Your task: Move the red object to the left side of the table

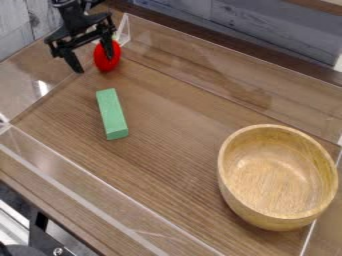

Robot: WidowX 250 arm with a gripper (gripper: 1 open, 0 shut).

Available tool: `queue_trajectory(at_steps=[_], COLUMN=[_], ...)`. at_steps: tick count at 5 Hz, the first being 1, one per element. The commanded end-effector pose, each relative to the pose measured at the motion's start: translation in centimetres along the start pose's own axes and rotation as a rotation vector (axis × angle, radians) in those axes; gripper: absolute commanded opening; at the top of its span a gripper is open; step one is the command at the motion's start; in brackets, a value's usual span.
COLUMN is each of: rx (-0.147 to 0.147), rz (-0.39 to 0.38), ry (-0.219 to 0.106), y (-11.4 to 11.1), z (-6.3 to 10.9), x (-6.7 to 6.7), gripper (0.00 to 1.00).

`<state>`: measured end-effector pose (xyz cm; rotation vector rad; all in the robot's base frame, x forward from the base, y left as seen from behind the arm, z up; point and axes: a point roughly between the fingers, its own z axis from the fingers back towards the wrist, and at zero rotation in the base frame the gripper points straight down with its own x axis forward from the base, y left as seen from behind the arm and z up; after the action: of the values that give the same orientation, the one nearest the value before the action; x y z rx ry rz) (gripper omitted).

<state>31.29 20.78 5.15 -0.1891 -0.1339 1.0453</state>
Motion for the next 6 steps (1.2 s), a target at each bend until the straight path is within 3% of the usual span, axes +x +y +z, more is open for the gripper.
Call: queue_trajectory(at_steps=[1,2,4,5,6], rx=[-0.013,-0.012,0.004,0.009,0.014], rz=[-0.078,-0.152,-0.132,-0.215,-0.323], ry=[-0.047,-0.033,-0.043,-0.029,-0.025], y=[-0.5,-1.1,-0.7,-0.7,-2.2], z=[3.1,4.4,5.3,6.3,7.0], x=[0.5,0.1,-0.9,-0.5,-2.0], gripper=[1.0,1.0,1.0,1.0,1.0])
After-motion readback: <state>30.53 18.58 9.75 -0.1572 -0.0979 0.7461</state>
